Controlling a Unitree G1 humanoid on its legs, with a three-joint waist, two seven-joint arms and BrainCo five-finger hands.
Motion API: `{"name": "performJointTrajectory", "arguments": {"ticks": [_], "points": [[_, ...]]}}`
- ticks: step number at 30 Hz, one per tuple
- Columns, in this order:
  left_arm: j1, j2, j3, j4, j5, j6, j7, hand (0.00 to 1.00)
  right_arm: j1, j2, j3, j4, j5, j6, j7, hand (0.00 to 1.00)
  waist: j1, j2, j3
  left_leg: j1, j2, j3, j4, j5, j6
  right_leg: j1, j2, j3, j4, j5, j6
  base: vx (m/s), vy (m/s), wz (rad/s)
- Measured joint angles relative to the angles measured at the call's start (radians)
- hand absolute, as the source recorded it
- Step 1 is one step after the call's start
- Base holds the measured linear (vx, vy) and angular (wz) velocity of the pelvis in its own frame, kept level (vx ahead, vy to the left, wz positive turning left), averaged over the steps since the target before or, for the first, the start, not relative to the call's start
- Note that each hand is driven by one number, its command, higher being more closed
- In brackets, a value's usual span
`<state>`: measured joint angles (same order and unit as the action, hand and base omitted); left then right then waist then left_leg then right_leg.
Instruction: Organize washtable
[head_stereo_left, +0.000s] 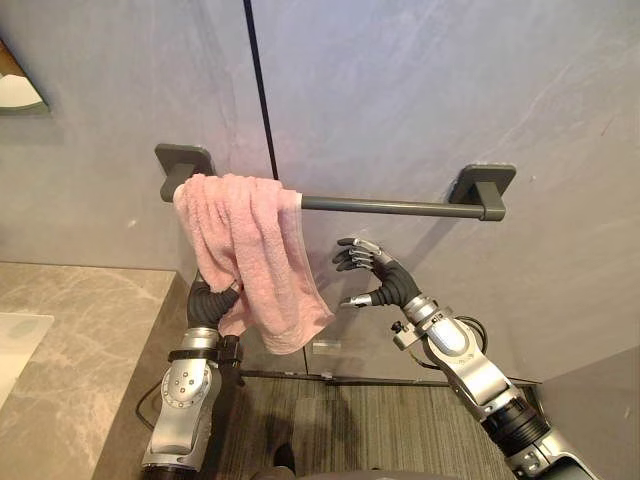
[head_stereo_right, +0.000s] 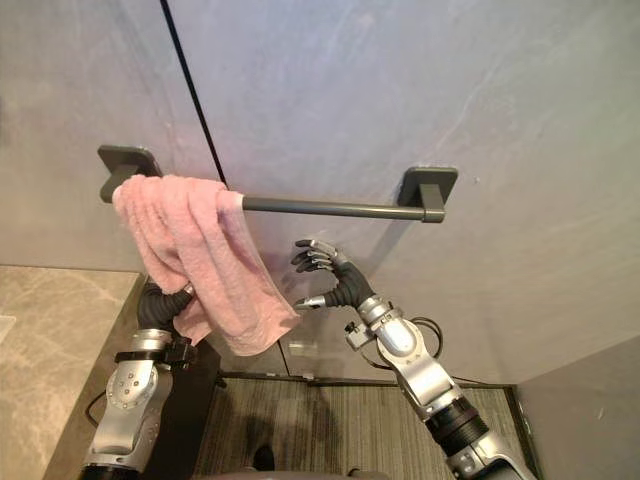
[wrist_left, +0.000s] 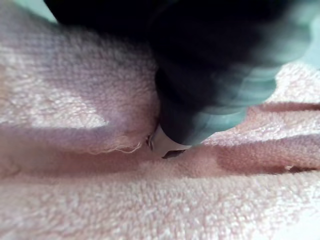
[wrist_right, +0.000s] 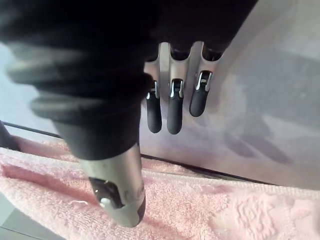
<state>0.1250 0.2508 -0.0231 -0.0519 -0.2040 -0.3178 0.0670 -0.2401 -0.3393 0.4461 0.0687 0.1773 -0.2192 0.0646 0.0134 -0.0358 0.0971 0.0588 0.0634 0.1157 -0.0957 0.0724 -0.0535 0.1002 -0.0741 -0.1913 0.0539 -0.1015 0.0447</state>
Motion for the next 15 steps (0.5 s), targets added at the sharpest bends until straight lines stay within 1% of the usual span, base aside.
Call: {"name": "performJointTrajectory", "arguments": {"ticks": [6,8,15], "points": [[-0.015,0.001,-0.021,0.029,-0.003,-0.005,0.0,1.0,-0.071,0.046,0.011,0.032,0.0,0.001,-0.003,0.0,0.005,0.0,0.0,-0.01,0.006,-0.013,0.0,0.011,-0.003,-0.006,0.007,-0.007,0.006,0.0,0.0,-0.05,-0.013,0.06],[-0.024,0.002,-0.03,0.032,-0.007,-0.008,0.001,1.0,-0.099,0.052,0.037,0.034,0.0,0.001,-0.015,0.0,0.006,-0.001,-0.001,-0.018,0.007,-0.01,-0.001,0.014,-0.003,-0.018,0.007,-0.003,0.014,0.0,-0.001,-0.04,0.003,-0.03],[-0.029,-0.001,-0.03,0.032,-0.011,-0.007,0.001,1.0,-0.116,0.097,0.041,0.034,0.001,0.001,-0.021,0.0,0.004,-0.002,-0.002,-0.014,0.006,-0.009,-0.001,0.016,-0.003,-0.016,0.006,-0.003,0.014,0.001,-0.002,0.0,0.0,0.0]]}}
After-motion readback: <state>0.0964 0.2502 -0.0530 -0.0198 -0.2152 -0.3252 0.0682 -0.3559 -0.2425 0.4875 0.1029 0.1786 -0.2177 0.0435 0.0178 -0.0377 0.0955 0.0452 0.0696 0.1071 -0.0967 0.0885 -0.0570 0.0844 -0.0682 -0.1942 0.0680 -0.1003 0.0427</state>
